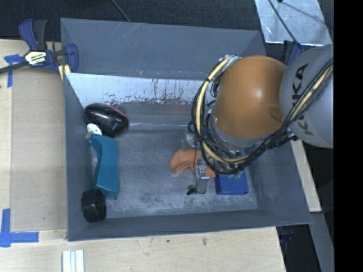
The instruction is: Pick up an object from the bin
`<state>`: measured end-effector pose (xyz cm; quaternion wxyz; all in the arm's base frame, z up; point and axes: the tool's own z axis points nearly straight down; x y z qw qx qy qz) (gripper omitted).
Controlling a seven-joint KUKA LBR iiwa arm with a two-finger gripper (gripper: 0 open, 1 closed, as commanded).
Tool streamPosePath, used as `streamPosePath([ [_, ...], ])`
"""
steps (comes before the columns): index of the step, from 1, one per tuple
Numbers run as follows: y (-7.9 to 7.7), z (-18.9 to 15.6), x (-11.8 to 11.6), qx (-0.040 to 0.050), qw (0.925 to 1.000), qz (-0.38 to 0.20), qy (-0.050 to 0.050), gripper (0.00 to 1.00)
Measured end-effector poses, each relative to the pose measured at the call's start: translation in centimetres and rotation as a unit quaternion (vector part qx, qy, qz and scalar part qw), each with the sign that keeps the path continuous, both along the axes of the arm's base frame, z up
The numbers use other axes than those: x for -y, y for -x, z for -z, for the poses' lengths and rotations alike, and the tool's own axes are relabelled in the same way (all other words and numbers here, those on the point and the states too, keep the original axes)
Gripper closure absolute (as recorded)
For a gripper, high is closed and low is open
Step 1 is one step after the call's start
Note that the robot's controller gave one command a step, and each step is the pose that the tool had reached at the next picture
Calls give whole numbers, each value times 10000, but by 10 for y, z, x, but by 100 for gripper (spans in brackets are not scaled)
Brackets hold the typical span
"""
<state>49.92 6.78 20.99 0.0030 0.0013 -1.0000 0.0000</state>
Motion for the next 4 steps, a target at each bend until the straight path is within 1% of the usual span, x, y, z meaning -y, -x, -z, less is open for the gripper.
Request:
streamPosePath([
  [1, -2, -4, 0, 44, 10000, 12, -5, 0],
  [2, -35, 41, 15, 85, 9996, 255, -9, 0],
  [3, -46, 70, 35, 16, 9999, 125, 2, 0],
  [4, -46, 82, 36, 47, 9994, 335, 0, 0],
])
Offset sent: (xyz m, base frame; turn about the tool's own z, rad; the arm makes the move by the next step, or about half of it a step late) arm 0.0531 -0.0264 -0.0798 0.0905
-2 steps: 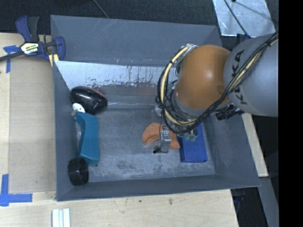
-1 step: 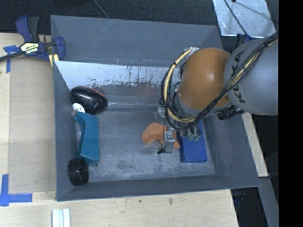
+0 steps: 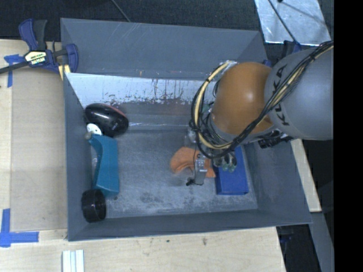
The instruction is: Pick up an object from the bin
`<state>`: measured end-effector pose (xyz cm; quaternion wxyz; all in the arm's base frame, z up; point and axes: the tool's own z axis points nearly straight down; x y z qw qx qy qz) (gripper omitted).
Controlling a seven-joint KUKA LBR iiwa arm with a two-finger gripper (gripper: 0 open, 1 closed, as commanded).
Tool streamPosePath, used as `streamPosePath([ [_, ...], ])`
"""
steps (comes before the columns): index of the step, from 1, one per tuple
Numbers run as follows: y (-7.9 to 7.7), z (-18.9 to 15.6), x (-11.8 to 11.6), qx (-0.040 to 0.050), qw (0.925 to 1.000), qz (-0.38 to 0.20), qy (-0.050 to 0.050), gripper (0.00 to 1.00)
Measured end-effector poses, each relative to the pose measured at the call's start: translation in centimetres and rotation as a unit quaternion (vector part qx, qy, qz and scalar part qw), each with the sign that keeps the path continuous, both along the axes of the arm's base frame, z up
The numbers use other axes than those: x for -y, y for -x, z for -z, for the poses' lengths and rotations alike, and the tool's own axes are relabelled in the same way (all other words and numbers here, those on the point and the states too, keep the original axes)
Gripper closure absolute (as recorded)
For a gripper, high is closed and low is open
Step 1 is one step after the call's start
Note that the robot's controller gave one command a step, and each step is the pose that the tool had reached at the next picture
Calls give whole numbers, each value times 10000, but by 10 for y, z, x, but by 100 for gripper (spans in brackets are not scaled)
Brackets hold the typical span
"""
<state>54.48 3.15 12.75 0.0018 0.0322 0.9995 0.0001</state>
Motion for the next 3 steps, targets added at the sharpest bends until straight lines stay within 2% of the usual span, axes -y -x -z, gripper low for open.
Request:
streamPosePath([
  [1, -11, 55, -2, 5, 9999, 129, -4, 100],
  [2, -11, 55, -2, 5, 9999, 129, -4, 100],
  [3, -27, -21, -11, 7, 9900, -1413, 2, 100],
])
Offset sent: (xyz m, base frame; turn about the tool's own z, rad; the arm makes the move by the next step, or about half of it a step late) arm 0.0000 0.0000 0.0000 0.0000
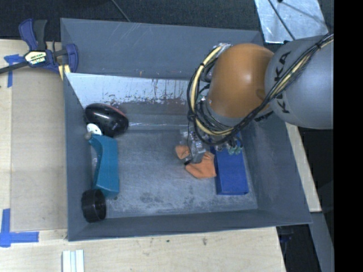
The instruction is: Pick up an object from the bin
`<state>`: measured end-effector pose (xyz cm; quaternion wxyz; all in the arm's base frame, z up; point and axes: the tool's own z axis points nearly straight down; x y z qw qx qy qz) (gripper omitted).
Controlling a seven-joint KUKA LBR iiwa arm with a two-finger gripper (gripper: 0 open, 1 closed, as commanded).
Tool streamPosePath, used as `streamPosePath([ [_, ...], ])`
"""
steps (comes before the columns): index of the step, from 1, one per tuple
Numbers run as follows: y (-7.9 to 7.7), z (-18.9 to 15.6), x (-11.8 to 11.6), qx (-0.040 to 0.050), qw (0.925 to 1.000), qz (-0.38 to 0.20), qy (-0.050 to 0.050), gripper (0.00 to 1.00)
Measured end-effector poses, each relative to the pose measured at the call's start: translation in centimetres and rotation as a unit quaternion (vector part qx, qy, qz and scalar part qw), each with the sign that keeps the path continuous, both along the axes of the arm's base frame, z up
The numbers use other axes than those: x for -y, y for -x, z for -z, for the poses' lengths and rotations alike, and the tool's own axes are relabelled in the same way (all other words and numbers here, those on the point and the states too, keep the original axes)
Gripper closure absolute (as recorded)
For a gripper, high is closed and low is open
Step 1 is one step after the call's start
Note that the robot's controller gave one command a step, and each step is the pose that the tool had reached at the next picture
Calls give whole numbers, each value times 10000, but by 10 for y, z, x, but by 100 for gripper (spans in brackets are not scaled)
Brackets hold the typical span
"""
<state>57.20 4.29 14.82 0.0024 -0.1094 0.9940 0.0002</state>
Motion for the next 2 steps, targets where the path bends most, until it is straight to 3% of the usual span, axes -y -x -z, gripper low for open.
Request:
streamPosePath([
  [1, 0, 0, 0, -1, 10000, 3, -1, 100],
  [2, -27, -97, 14, -5, 10000, -53, 1, 100],
])
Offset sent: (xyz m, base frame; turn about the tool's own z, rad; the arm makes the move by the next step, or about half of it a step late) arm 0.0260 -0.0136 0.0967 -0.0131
